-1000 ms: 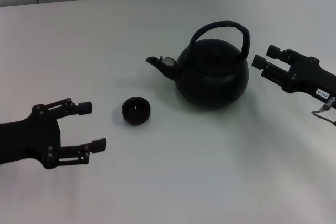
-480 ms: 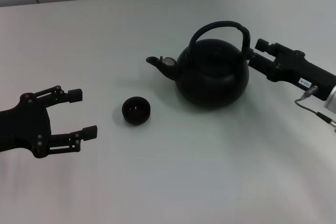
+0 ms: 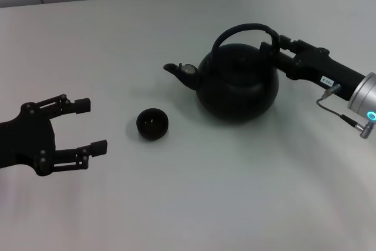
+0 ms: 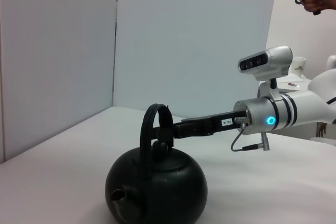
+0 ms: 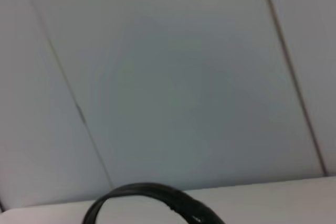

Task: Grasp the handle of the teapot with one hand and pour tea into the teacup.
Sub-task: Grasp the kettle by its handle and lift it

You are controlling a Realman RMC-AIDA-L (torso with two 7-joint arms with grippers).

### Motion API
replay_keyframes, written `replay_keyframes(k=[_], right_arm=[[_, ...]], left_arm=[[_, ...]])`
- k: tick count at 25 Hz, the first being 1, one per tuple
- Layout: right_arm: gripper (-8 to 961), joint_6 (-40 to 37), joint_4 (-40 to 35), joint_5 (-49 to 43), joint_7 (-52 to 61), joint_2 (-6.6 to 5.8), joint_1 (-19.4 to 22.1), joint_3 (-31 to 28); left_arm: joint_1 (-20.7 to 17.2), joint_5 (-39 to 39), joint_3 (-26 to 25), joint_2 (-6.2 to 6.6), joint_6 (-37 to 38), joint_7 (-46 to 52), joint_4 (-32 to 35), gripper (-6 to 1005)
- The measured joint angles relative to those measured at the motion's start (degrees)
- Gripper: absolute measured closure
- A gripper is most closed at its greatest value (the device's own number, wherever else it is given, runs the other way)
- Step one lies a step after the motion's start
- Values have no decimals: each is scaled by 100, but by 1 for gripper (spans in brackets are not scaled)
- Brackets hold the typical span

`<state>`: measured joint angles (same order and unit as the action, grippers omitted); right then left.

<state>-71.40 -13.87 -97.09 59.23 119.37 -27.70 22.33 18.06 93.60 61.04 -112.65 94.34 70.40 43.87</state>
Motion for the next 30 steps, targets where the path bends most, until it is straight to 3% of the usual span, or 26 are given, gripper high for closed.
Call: replay_keyframes(k=[23, 30], right_arm=[[400, 75, 143, 366, -209, 1, -14, 21], [638, 57, 142, 379, -295, -3, -37, 5]], left_arm=[[73, 0, -5, 5, -142, -52, -1, 129], [84, -1, -5, -22, -152, -53, -2, 129]])
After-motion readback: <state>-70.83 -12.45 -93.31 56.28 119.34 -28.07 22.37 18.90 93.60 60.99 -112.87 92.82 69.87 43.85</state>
